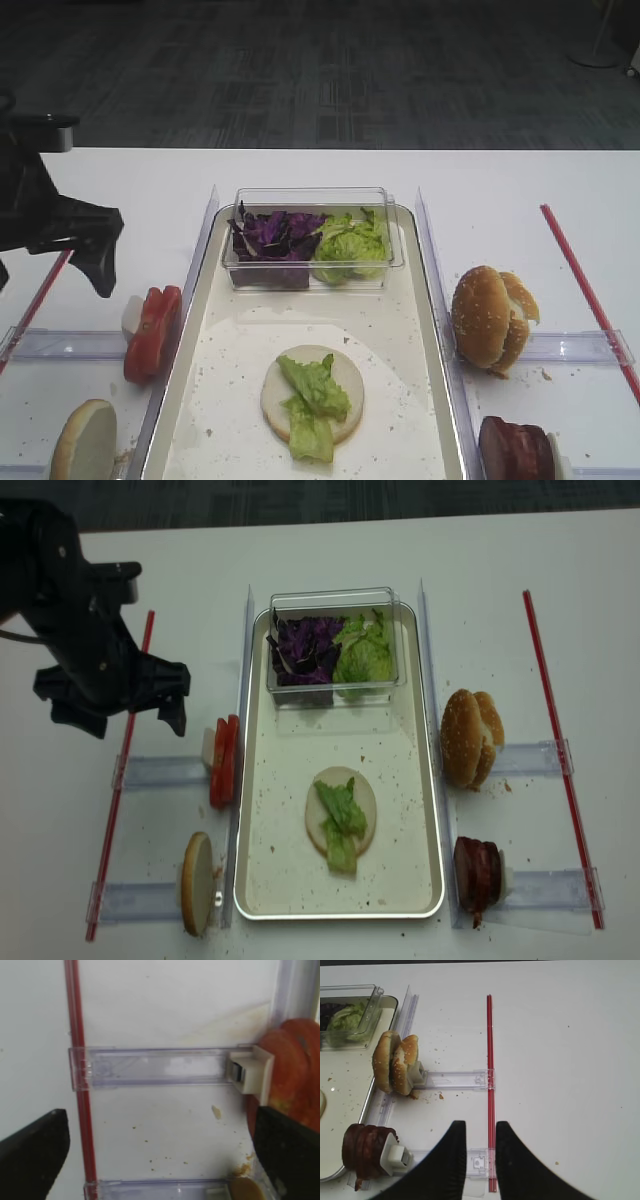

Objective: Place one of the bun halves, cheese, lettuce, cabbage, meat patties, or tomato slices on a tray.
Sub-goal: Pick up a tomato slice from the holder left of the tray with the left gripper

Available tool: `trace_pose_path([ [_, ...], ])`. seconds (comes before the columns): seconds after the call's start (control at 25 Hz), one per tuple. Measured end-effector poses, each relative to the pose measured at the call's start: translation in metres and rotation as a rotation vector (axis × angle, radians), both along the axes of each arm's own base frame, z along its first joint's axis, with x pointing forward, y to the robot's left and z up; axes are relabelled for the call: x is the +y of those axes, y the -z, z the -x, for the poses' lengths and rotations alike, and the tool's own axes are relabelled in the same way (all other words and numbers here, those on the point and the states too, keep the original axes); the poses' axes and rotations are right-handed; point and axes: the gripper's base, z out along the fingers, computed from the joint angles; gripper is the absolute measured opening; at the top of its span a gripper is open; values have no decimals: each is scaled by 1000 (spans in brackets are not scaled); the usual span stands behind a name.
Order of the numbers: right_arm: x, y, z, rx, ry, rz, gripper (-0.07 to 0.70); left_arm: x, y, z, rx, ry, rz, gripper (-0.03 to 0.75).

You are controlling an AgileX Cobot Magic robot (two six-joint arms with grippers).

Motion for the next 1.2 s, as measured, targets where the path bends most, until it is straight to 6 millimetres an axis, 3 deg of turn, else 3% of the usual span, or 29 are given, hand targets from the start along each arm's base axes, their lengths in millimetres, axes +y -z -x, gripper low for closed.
trace_pose_path([
  [0.28, 0, 0, 0, 0, 0, 0, 162, -54, -1, 10, -28, 39, 30, 689],
  [0.68, 0, 0, 0, 0, 0, 0, 82, -105, 8, 24, -29, 57, 89, 689],
  [1.2, 0, 0, 0, 0, 0, 0, 38, -115, 10, 23, -55, 37, 121, 689],
])
